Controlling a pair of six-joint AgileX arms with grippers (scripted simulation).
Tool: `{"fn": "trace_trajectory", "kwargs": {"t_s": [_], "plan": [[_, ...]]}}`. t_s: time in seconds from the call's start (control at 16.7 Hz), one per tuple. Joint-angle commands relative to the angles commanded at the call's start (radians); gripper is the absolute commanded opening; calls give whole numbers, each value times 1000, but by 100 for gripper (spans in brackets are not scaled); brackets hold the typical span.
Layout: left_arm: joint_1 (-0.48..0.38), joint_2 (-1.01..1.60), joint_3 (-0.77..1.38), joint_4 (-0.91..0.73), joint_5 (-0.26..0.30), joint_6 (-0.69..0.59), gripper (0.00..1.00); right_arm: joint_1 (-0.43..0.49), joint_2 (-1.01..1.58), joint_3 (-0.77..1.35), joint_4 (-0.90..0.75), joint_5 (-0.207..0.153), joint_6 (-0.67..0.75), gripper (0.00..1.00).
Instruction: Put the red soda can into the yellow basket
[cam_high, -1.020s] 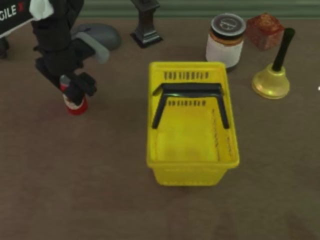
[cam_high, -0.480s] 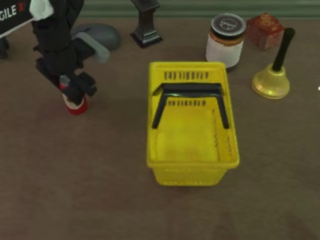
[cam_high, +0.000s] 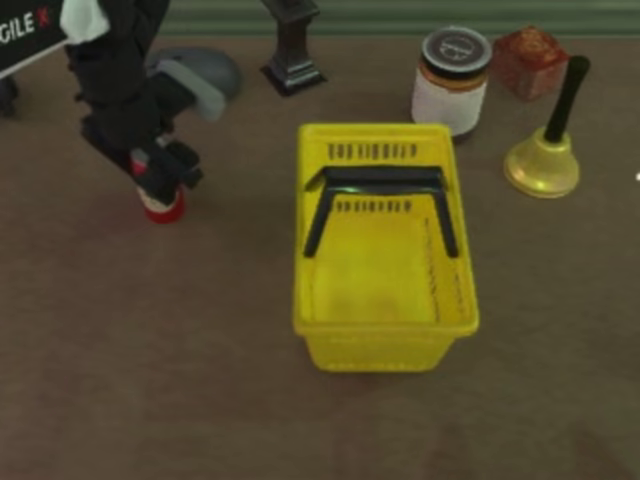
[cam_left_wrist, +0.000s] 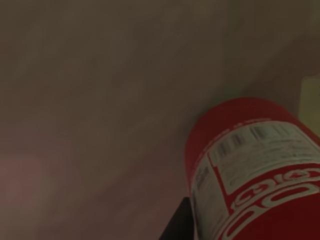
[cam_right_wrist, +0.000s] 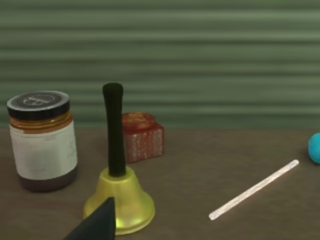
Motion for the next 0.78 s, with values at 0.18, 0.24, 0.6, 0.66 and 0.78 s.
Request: {"fn": "trace_trajectory", "kwargs": {"t_s": [0.18, 0.24, 0.6, 0.66, 0.78], "plan": [[-10, -12, -41, 149, 114, -47, 0, 0, 0, 0, 0, 0, 0, 100], [-15, -18, -59, 218, 164, -68, 0, 0, 0, 0, 0, 0, 0, 100], [-47, -69, -222, 790, 543, -239, 0, 0, 0, 0, 0, 0, 0, 100], [-52, -81, -256, 900, 613, -272, 0, 0, 0, 0, 0, 0, 0, 100], [-63, -108, -327, 1119, 750, -337, 0, 0, 0, 0, 0, 0, 0, 100]]}}
